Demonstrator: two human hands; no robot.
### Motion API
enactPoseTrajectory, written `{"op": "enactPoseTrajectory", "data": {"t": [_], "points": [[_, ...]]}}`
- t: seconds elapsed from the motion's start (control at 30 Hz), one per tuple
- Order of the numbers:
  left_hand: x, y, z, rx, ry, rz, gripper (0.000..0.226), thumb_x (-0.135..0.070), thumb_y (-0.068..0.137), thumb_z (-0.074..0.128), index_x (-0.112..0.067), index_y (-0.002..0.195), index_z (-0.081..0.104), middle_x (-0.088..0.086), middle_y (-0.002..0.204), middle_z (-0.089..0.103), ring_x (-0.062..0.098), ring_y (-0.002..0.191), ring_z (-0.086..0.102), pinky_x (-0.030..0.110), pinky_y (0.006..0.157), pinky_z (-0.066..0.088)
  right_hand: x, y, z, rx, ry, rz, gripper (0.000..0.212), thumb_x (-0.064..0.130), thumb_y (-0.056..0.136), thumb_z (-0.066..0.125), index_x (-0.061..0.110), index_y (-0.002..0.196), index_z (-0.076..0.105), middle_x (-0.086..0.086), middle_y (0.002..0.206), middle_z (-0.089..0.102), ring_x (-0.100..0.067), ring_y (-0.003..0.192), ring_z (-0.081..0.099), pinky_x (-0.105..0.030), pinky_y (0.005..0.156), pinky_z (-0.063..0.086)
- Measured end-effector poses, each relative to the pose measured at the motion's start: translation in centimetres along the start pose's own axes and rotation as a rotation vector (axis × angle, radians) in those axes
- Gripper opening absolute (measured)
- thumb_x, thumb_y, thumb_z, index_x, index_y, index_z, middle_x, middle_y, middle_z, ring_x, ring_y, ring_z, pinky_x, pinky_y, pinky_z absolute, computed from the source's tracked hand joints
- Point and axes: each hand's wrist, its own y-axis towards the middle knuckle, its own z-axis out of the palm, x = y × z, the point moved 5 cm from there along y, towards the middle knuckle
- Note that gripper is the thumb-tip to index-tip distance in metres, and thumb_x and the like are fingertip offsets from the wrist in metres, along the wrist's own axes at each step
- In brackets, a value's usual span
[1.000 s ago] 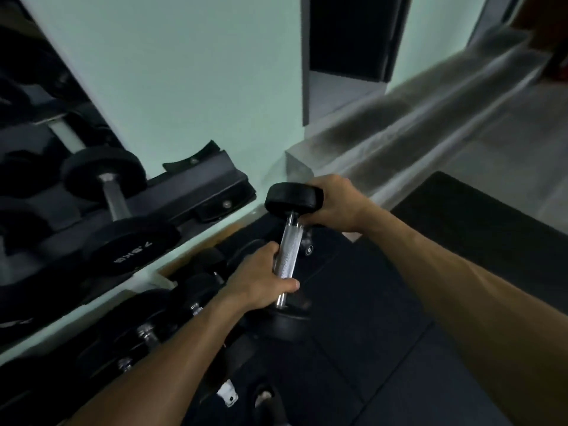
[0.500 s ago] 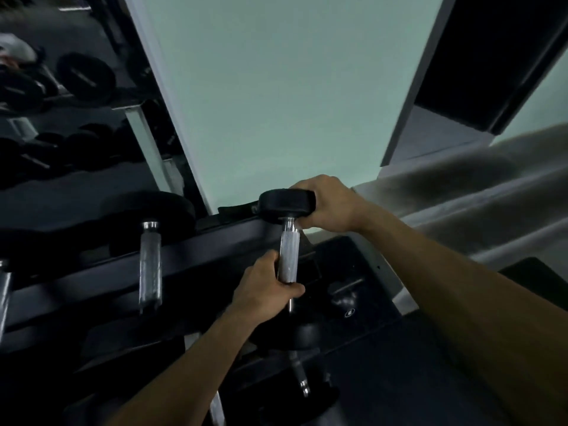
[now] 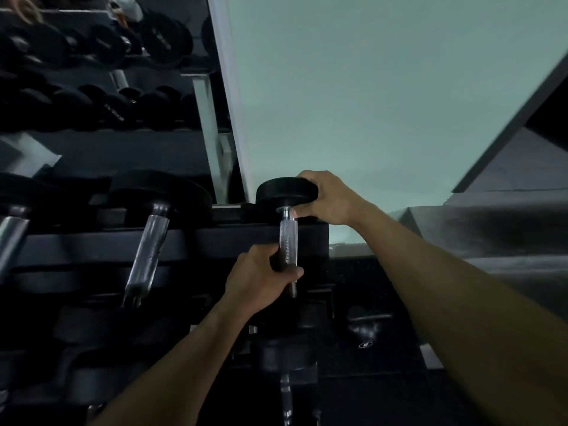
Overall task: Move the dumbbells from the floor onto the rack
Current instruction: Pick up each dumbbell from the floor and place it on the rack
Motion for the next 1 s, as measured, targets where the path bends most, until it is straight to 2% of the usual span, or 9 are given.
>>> {"op": "enactPoseTrajectory", "data": {"t": [0.07,0.17,0.27,0.37,0.47,0.57,0.67,0.8,1.0], "points": [[0.0,-0.3,0.0,-0.019,-0.007,0.004,0.026,-0.05,0.071,0.074,-0.026,0.077,0.067,-0.008,0.074,0.07,0.008,0.075,0.067,0.037,0.073,0.057,-0.1,-0.2,0.1,-0.029,-0.053,-0.008,0.035,0.016,0.07,0.084,0.019,0.095,0.06,0.005,0.085,0.063,-0.016,0.083,0.06,-0.03,0.076,0.047],[-0.3,-1.3,-0.6,-0.108,-0.041,-0.002,0.022,-0.044,0.076,0.073,-0.025,0.071,0.065,-0.005,0.067,0.068,0.011,0.067,0.066,0.036,0.065,0.056,-0.2,-1.1,0.2,-0.123,-0.137,0.012,0.048,0.024,0.073,0.081,0.018,0.114,0.057,0.003,0.102,0.063,-0.018,0.094,0.058,-0.028,0.08,0.043],[0.0,-3.6,-1.0,-0.154,-0.096,-0.024,0.027,-0.049,0.084,0.064,-0.022,0.085,0.069,-0.005,0.077,0.071,0.01,0.073,0.067,0.037,0.073,0.058,0.2,-2.6,0.6,-0.179,-0.158,0.004,0.06,0.031,0.077,0.077,0.015,0.128,0.05,-0.001,0.115,0.06,-0.02,0.103,0.056,-0.027,0.085,0.042],[0.6,-5.8,-1.0,-0.108,-0.1,0.016,0.036,-0.06,0.084,0.059,-0.026,0.087,0.068,-0.007,0.082,0.071,0.007,0.078,0.067,0.036,0.076,0.058,0.9,-3.8,0.4,-0.179,-0.109,0.06,0.061,0.038,0.086,0.068,0.014,0.138,0.045,0.0,0.121,0.056,-0.019,0.111,0.053,-0.028,0.093,0.041],[1.3,-6.8,-1.1,-0.008,-0.079,0.088,0.042,-0.07,0.072,0.064,-0.034,0.092,0.066,-0.013,0.092,0.067,0.001,0.085,0.063,0.03,0.079,0.056,1.5,-4.0,-0.1,-0.199,-0.079,0.112,0.053,0.041,0.094,0.056,0.017,0.14,0.046,-0.001,0.133,0.055,-0.021,0.125,0.05,-0.025,0.098,0.035],[2.2,-7.4,-0.9,0.081,-0.07,0.113,0.052,-0.067,0.062,0.074,-0.035,0.102,0.067,-0.014,0.099,0.062,0.001,0.091,0.06,0.025,0.082,0.054,1.9,-3.9,0.2,-0.21,-0.084,0.132,0.045,0.04,0.095,0.055,0.019,0.135,0.051,-0.001,0.131,0.058,-0.022,0.123,0.051,-0.026,0.101,0.036],[2.7,-7.5,-1.0,0.049,-0.135,0.131,0.054,-0.062,0.061,0.079,-0.036,0.107,0.068,-0.015,0.099,0.062,-0.001,0.093,0.059,0.019,0.083,0.051,2.1,-3.6,0.5,-0.233,-0.089,0.138,0.039,0.038,0.094,0.056,0.019,0.128,0.056,-0.002,0.121,0.062,-0.023,0.114,0.056,-0.034,0.1,0.042],[2.9,-7.4,-0.8,0.01,-0.185,0.131,0.056,-0.06,0.06,0.081,-0.035,0.109,0.068,-0.017,0.1,0.061,0.0,0.095,0.059,0.017,0.083,0.048,2.6,-3.4,0.3,-0.232,-0.123,0.119,0.036,0.033,0.095,0.058,0.016,0.126,0.058,-0.003,0.12,0.063,-0.022,0.113,0.055,-0.026,0.093,0.038],[2.7,-7.9,-0.1,-0.062,-0.177,0.126,0.049,-0.061,0.061,0.08,-0.037,0.102,0.067,-0.016,0.1,0.06,0.0,0.095,0.058,0.012,0.079,0.045,2.9,-2.9,0.4,-0.212,-0.178,0.11,0.037,0.033,0.094,0.059,0.016,0.127,0.058,-0.004,0.124,0.062,-0.024,0.118,0.054,-0.026,0.094,0.037]]}}
